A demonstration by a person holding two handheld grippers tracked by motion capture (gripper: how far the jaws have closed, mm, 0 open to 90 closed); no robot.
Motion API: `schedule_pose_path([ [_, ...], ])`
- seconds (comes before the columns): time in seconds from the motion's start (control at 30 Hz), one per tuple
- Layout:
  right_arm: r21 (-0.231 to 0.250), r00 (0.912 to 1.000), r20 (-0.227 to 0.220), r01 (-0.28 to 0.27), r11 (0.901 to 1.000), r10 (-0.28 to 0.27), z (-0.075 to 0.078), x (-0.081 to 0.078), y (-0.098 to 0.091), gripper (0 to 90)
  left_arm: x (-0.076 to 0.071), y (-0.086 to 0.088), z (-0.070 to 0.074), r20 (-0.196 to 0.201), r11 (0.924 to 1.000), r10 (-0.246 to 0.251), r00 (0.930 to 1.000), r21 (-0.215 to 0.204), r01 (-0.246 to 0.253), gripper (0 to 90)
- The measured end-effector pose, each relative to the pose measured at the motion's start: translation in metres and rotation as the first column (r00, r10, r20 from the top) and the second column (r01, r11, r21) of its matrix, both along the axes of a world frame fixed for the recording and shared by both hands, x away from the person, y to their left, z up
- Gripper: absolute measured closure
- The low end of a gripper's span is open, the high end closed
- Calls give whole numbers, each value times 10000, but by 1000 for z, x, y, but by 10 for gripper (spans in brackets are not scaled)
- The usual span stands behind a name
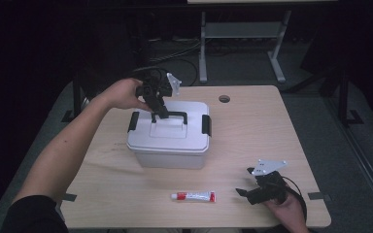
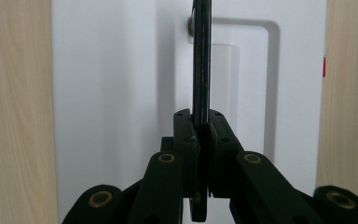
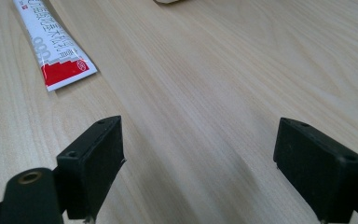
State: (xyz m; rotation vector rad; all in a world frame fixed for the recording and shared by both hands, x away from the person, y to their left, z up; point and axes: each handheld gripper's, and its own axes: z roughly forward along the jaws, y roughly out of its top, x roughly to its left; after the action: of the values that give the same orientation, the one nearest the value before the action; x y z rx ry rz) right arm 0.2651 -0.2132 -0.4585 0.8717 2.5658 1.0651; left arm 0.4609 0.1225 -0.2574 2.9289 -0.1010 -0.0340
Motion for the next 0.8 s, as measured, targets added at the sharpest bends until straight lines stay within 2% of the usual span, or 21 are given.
schedule_pose_path([
  [0.1, -15, 10000, -11, -5, 10000, 5, 0, 0, 0, 154, 0, 2, 3, 11, 10000, 41, 10000, -61, -41, 844],
  [0.43, -16, 10000, 6, 52, 10000, -52, 0, 0, 0, 154, -7, 10, 24, 491, 9989, 257, 9985, -416, -237, 845],
  [0.8, -2, 9999, 62, 124, 9999, -124, 0, 1, -1, 154, -17, 29, 37, 668, 9980, 464, 9967, -451, -434, 845],
])
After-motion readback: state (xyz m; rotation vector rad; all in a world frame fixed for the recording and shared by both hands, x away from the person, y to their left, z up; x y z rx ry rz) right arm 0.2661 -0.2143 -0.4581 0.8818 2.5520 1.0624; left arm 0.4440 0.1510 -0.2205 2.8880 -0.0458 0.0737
